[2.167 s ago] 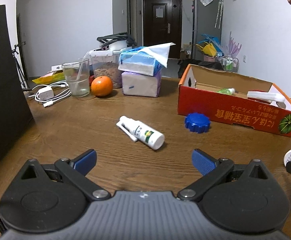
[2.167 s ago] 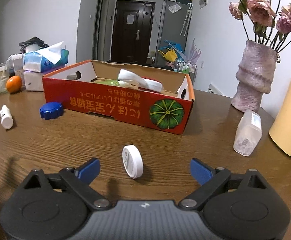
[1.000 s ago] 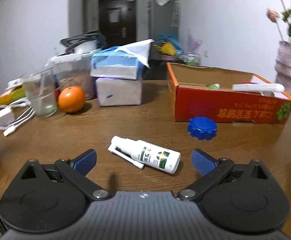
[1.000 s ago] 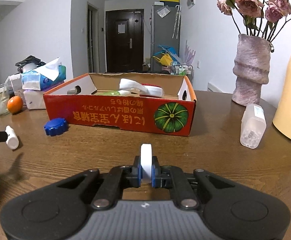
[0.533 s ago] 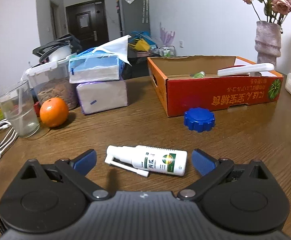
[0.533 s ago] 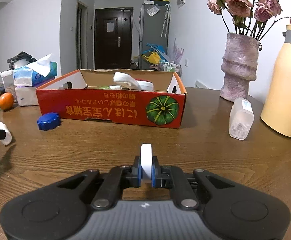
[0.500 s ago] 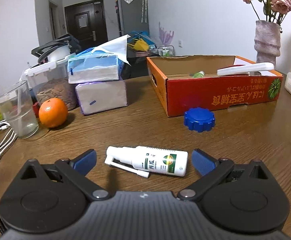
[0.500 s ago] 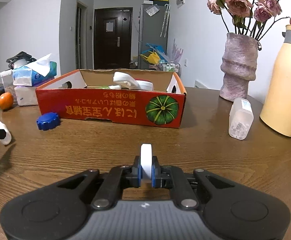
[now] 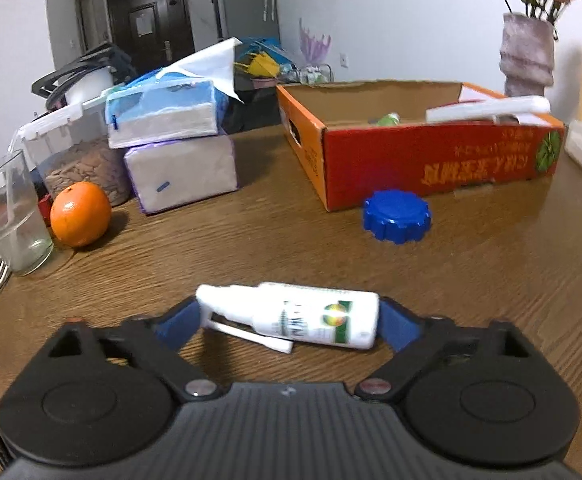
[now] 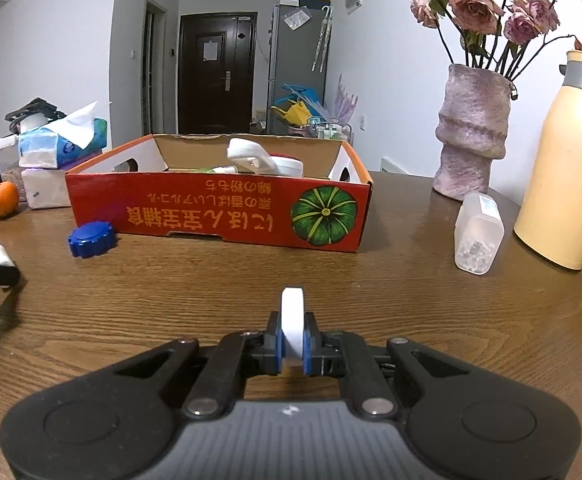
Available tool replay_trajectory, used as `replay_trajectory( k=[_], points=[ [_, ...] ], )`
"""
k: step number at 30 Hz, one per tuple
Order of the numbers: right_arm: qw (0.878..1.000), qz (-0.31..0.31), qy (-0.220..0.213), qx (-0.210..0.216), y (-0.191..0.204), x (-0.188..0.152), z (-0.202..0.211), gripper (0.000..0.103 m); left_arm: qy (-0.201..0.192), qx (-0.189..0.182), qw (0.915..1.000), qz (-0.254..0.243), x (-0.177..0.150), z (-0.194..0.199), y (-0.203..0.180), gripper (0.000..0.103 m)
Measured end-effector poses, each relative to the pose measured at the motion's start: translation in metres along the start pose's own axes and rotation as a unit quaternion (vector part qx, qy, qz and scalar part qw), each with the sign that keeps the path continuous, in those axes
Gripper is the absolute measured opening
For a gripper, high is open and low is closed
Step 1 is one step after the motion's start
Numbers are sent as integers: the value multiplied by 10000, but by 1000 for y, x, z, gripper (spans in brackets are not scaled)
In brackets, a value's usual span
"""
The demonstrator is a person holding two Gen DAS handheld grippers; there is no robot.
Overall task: Organize rigid objects
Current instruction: 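Grasp the white medicine spray bottle with left tool while right tool holds the white cap, then carry the spray bottle and white cap with both tools over the box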
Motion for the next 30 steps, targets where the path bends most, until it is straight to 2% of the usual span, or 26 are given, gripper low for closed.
replay_trajectory(
  k=[1, 9, 15, 24, 30],
  points=[
    [10000, 3, -1, 14, 1, 0, 0, 9, -9, -37, 10000, 44, 0, 0, 1, 79],
    [9999, -1, -35, 108, 6, 1, 4, 9, -129, 112, 9998, -105, -2, 11, -9, 79],
    [9996, -45, -110, 240, 8, 3, 10, 9, -343, 224, 9992, -14, -3, 31, -20, 78],
    [9981, -143, -256, 549, 10, 8, 21, 9, -487, 581, 9966, 307, -3, 51, -40, 78],
    [9960, -172, -360, 801, 12, 13, 29, 9, -485, 1017, 9919, 591, 0, 60, -63, 79]
  ],
)
Point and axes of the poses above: each gripper's, at about its wrist camera, not at the fingertips, and z roughly against the way its jaws point, y to its left, x to its top, the point moved 2 cm from there along -z, roughly the way its jaws point, and after that the axes turned 9 degrees about -y, right-handed, at the moved point
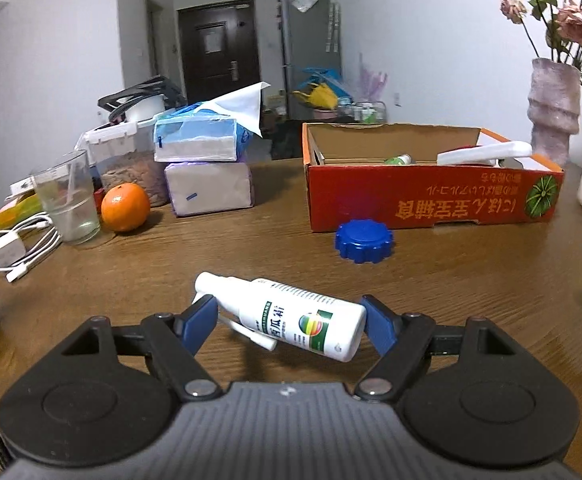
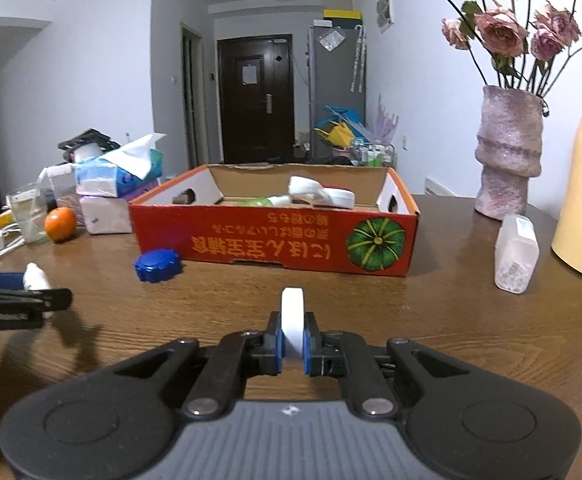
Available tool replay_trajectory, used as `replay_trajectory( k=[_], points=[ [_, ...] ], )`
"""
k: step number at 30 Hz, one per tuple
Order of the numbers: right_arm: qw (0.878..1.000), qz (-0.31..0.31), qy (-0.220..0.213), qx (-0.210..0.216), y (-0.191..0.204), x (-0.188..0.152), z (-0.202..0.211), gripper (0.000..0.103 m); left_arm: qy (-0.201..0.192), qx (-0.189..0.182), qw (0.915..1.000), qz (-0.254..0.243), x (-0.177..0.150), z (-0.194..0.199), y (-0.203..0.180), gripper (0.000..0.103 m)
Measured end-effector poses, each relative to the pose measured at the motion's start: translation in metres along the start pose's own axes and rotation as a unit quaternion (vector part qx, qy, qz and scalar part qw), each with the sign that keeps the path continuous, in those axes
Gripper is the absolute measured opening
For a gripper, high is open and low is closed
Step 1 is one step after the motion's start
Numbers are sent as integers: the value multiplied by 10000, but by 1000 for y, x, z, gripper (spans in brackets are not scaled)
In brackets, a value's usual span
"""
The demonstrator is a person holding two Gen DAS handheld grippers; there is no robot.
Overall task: Organize rigid objects
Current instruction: 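Carry the spray bottle and white cap with both tools over the box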
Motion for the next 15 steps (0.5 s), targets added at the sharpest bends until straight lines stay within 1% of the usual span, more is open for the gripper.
replay_trajectory(
  k=[5, 15],
  points=[
    [9998, 67, -90, 178, 5, 4, 4, 9, -146, 168, 9996, 187, 6, 16, -14, 79],
    [9987, 46, -370, 361, 3, 22, 6, 9, -382, 315, 9967, 648, 28, 35, -33, 79]
  ],
)
Point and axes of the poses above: each gripper's, at about its wrist camera, not at the fingertips, and z roughly against the way its jaws point, y to its left, x to its top, the point moved 2 cm from there along -z, roughly the way its jaws point, and after that the axes turned 9 degrees about -y, right-handed, at the moved point
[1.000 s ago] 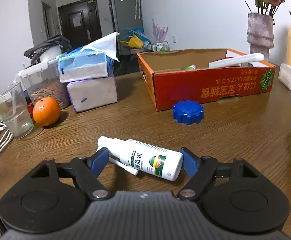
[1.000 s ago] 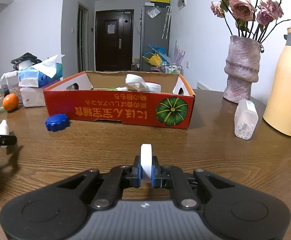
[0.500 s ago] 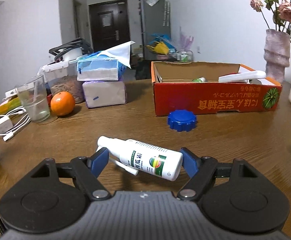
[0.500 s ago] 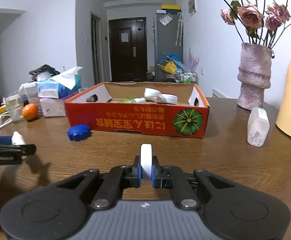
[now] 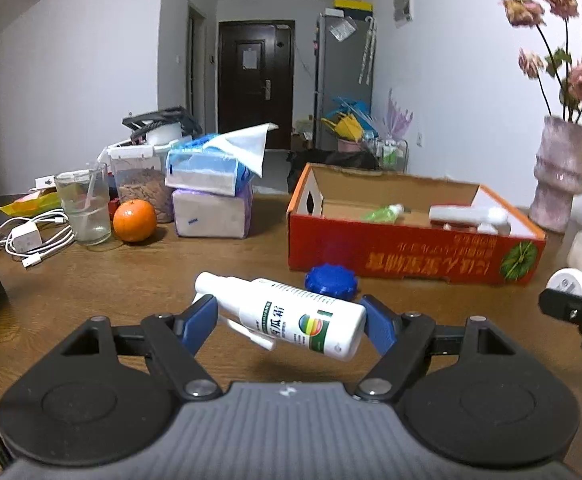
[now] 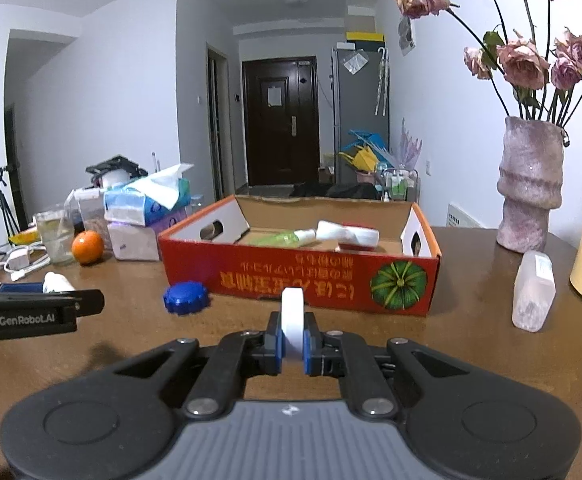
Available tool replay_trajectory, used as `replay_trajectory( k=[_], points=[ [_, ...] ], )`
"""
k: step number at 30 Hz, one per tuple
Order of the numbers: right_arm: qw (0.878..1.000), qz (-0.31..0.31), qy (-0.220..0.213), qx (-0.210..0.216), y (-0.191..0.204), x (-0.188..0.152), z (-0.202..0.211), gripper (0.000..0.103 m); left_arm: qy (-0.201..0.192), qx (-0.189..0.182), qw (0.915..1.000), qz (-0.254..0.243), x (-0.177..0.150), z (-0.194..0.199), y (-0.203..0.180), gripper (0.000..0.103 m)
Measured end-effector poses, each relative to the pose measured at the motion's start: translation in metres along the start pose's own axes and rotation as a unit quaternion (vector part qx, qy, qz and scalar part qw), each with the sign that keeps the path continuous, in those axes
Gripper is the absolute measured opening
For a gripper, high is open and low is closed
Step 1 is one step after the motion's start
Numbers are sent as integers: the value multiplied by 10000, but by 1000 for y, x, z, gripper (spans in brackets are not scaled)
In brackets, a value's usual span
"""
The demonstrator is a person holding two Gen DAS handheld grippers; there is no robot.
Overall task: Organize rigid objects
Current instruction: 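Carry the spray bottle and white cap with both tools over the box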
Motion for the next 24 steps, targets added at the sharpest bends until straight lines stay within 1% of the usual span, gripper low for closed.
replay_trajectory(
  k=[7, 15, 24],
  points=[
    [9997, -48, -247, 60, -9, 19, -7, 9, -202, 137, 9995, 216, 20, 1, -18, 79],
    [9989, -205, -420, 27, -26, 34, -20, 9, -330, 257, 9986, 320, 36, -14, -35, 79],
    [9980, -228, -577, -88, -42, 49, -39, 9, -546, 185, 9968, 546, 60, -38, -48, 79]
  ],
)
Point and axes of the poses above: each gripper's, at about its wrist camera, not at the fingertips, and z roughly against the way its jaws point, y to its left, x to its top, the point moved 2 cm from there along -z, roughly the way its jaws point, and after that the axes turned 9 degrees about -y, right-handed, at the moved point
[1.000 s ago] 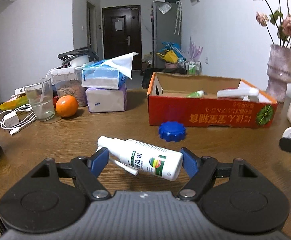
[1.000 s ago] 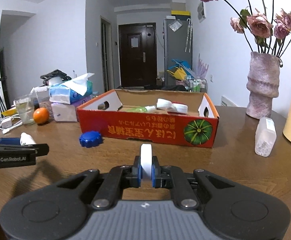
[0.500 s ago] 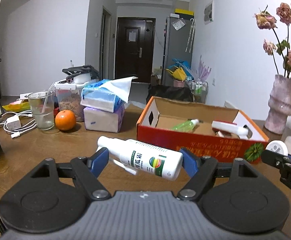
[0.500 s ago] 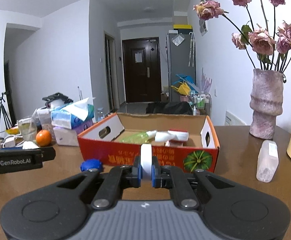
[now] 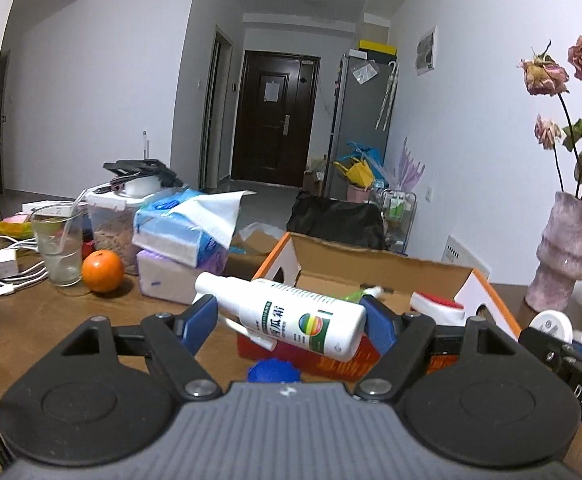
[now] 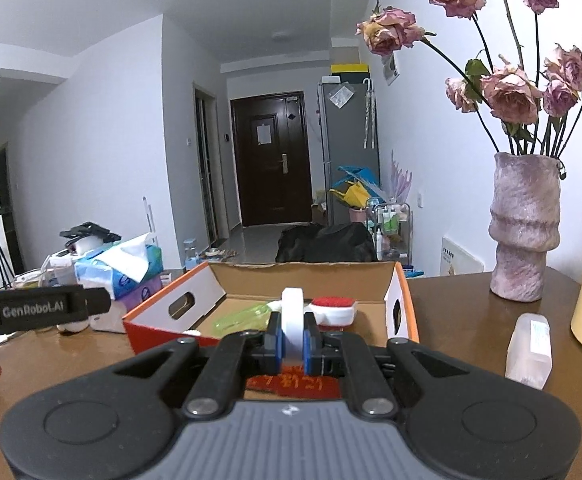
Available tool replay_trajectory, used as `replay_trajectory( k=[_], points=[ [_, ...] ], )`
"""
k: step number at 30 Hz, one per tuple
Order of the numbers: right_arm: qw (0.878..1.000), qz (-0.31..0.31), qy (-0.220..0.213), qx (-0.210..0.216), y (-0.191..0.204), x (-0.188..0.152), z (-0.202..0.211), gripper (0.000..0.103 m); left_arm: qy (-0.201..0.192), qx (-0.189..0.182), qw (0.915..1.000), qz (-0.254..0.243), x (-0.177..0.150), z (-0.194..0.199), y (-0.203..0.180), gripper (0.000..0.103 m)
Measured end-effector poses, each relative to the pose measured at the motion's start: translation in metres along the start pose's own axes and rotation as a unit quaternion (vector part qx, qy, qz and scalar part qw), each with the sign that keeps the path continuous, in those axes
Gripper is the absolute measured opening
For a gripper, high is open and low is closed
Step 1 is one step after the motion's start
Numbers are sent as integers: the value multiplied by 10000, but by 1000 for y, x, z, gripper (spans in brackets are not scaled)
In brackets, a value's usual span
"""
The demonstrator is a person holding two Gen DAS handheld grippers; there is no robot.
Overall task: Organize rigid objects
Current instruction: 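Carry the spray bottle and white cap with both tools over the box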
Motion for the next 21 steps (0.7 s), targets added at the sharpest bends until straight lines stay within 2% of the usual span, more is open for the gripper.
replay_trajectory(
  k=[21],
  points=[
    [9999, 34, 29, -137, -9, 7, -81, 9, 23, -63, 10000, -51, 7, -81, -29, 79]
  ],
)
Point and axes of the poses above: each gripper's, at about its wrist camera, not at the fingertips, and z roughly against the way its jaws point, y to its left, x to its top, the point moved 2 cm from there along -z, roughly the way its jaws point, and after that the axes turned 9 degrees about -y, right-handed, at the moved point
